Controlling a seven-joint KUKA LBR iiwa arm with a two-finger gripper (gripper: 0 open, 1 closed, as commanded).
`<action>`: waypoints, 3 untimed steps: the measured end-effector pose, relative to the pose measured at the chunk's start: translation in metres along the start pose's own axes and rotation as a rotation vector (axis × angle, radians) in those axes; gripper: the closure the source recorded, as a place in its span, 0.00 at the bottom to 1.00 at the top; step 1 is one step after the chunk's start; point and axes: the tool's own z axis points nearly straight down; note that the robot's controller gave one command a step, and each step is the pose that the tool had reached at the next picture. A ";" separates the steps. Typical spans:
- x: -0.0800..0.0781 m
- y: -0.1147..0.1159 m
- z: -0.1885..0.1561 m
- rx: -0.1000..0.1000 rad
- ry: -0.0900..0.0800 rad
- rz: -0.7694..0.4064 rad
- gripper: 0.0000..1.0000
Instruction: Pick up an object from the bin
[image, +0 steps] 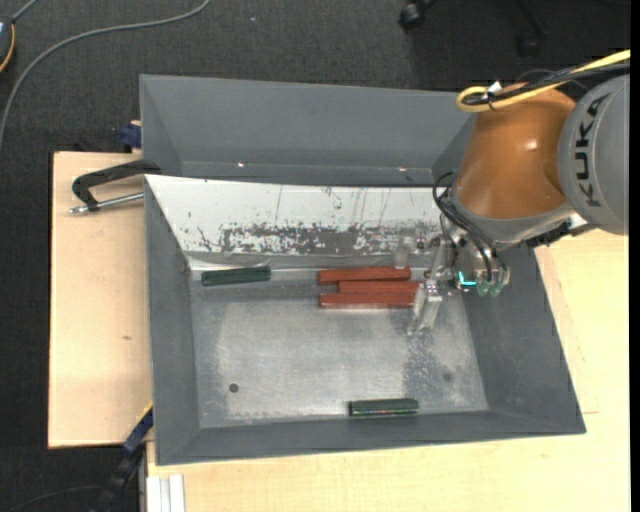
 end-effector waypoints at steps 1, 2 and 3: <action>-0.032 0.088 0.111 -0.003 -0.007 -0.022 0.00; -0.037 0.085 0.102 -0.002 -0.023 -0.018 1.00; -0.033 0.084 0.106 -0.001 -0.010 -0.019 0.00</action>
Offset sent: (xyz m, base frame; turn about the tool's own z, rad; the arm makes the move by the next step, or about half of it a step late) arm 0.0307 0.0829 -0.1079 -0.0171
